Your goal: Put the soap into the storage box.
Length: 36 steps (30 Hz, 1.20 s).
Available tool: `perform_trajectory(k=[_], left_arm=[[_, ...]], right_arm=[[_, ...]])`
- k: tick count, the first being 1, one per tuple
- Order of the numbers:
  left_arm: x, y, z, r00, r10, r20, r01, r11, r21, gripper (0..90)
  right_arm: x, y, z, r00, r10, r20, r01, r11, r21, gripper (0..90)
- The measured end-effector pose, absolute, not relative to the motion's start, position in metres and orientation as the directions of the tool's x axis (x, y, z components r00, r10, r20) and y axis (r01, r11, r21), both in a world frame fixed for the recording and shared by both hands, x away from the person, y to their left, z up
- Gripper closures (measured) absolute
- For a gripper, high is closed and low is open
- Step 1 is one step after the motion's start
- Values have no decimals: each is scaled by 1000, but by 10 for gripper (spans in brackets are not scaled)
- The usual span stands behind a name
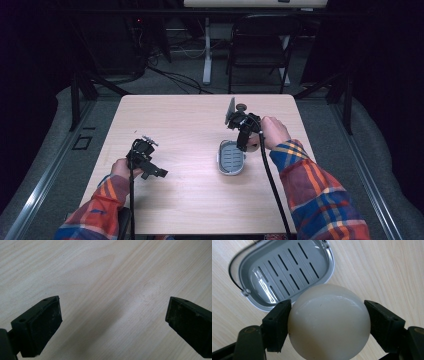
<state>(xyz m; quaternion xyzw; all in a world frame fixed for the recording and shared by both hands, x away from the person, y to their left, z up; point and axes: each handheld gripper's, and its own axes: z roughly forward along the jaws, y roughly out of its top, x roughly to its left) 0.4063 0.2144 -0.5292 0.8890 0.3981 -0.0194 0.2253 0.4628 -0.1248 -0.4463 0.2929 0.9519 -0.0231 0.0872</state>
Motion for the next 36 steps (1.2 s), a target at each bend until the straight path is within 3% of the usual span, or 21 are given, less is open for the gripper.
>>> perform_trajectory(k=[36], left_arm=[[405,215,-529,682,698,-217,717,-580,387,4]], right_arm=[[468,-78,-468,-859,491,-146,501,865,-36,244]])
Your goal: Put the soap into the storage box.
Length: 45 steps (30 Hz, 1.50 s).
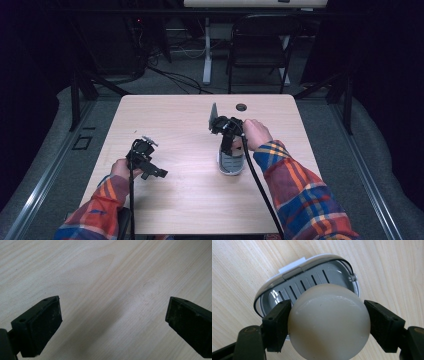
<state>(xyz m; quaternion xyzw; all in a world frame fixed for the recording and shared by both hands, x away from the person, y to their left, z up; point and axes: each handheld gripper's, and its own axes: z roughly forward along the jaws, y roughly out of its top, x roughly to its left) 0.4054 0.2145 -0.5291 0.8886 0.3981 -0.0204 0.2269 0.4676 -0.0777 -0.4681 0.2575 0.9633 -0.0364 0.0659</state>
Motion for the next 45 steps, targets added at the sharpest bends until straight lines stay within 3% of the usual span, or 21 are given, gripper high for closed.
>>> perform_trajectory(k=[45], left_arm=[[405,215,-529,683,699,-214,716,-582,386,6]], right_arm=[[463,-76,-506,-875,479,-76,482,876,-17,241]])
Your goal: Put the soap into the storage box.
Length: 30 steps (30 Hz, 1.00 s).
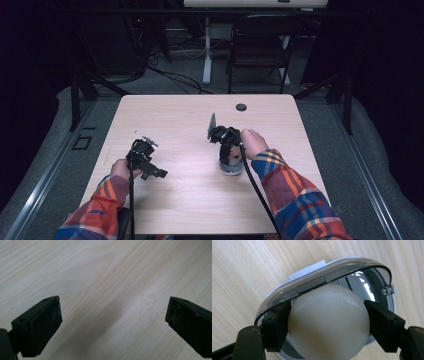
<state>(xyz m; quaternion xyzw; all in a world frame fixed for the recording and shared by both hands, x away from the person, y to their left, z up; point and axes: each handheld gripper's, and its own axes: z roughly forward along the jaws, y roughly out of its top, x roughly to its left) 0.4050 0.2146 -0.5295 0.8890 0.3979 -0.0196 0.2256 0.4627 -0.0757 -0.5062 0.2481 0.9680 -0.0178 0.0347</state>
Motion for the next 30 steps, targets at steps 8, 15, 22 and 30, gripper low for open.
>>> perform_trajectory(k=[8,15,22,30], left_arm=[[405,215,-530,682,699,-214,717,-582,385,6],[405,214,-530,683,699,-213,717,-583,383,6],[405,215,-530,682,700,-213,717,-582,384,6],[405,214,-530,682,700,-212,717,-583,383,6]], right_arm=[[462,-82,-502,-872,484,-77,486,874,1,225],[460,-88,-497,-868,491,-75,491,871,20,219],[456,-96,-489,-865,498,-62,495,867,52,221],[448,-129,-471,-838,543,-52,534,837,122,190]])
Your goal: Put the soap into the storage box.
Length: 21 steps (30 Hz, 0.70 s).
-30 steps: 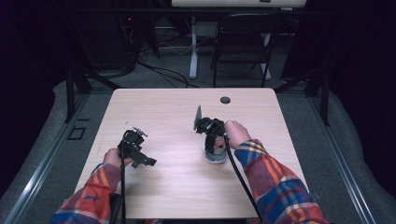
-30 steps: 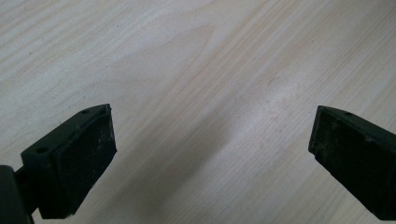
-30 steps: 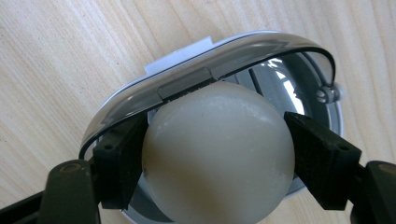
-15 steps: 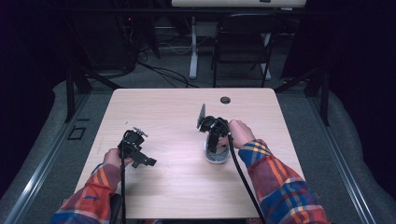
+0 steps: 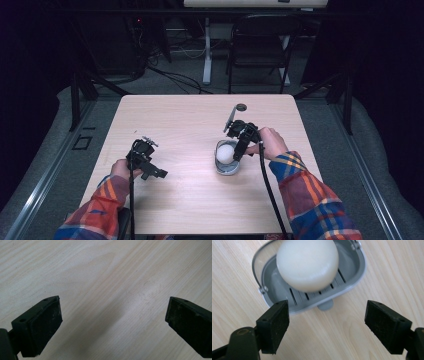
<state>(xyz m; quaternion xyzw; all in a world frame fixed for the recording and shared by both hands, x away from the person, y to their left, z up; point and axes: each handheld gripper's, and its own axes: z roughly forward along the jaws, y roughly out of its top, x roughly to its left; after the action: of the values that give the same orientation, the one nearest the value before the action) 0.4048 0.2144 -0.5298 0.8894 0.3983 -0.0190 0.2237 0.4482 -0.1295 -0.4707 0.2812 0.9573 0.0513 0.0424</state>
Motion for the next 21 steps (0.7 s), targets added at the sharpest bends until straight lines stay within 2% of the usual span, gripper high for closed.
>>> perform_trajectory(k=[21], left_arm=[[405,214,-530,679,703,-214,721,-581,379,6]], right_arm=[[422,-201,-460,-772,629,-94,614,776,146,100]])
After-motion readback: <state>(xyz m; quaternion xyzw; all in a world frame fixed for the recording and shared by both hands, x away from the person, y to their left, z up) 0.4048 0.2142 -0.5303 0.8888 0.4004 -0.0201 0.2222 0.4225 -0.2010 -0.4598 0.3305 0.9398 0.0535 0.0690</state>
